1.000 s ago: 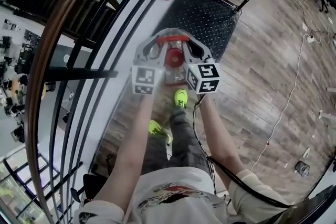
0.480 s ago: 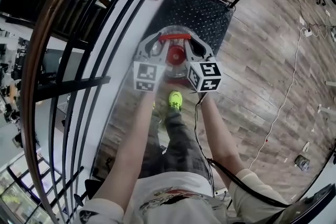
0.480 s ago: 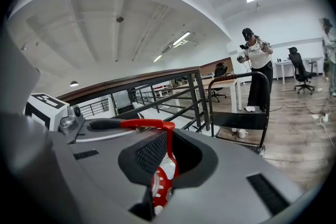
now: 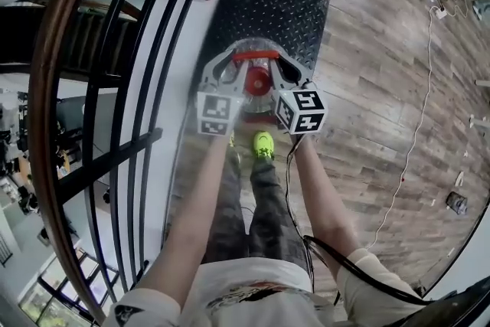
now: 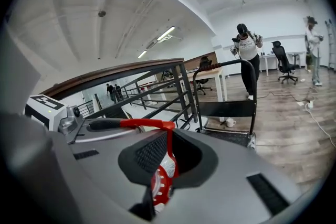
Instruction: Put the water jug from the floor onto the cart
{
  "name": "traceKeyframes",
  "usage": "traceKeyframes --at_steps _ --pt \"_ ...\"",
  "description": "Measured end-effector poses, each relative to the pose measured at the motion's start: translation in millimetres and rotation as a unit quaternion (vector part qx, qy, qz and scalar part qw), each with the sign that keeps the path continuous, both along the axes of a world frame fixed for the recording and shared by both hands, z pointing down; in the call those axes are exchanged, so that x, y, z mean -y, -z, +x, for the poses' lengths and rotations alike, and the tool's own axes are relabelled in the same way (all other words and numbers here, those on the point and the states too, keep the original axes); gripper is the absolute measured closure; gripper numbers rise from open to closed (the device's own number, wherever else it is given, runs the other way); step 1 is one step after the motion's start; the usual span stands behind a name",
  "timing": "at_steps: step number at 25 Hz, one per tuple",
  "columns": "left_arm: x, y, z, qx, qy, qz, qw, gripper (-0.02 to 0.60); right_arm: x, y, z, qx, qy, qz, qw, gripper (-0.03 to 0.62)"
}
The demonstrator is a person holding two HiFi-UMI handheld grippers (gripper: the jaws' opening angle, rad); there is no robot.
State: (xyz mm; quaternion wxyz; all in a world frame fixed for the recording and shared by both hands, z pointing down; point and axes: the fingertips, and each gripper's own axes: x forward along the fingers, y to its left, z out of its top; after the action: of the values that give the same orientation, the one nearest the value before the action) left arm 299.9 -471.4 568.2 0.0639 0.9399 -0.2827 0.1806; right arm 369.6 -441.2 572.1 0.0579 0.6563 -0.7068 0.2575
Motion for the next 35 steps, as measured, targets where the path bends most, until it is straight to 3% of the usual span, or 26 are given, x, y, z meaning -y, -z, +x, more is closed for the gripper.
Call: traceKeyframes --at_steps 5,14,20,35 --pt "12 -24 4 0.005 -0.026 -0.016 0.9995 0.474 7 -23 2 0.007 -0.030 -0.013 0.999 0.557" --pt "36 -60 19 0.001 -0.036 -0.020 0.9992 0.475 30 -59 17 0.010 -0.049 -0.016 0.999 0.556" --pt "58 -66 29 -0.014 -0.034 -0.009 0.9993 0.476 51 -65 27 0.009 -0.055 0.000 0.998 0.557" --pt "113 -83 39 -0.001 -0.039 -0.013 0.9992 0.475 103 -78 35 -0.001 -0.061 0.007 0.998 0.557"
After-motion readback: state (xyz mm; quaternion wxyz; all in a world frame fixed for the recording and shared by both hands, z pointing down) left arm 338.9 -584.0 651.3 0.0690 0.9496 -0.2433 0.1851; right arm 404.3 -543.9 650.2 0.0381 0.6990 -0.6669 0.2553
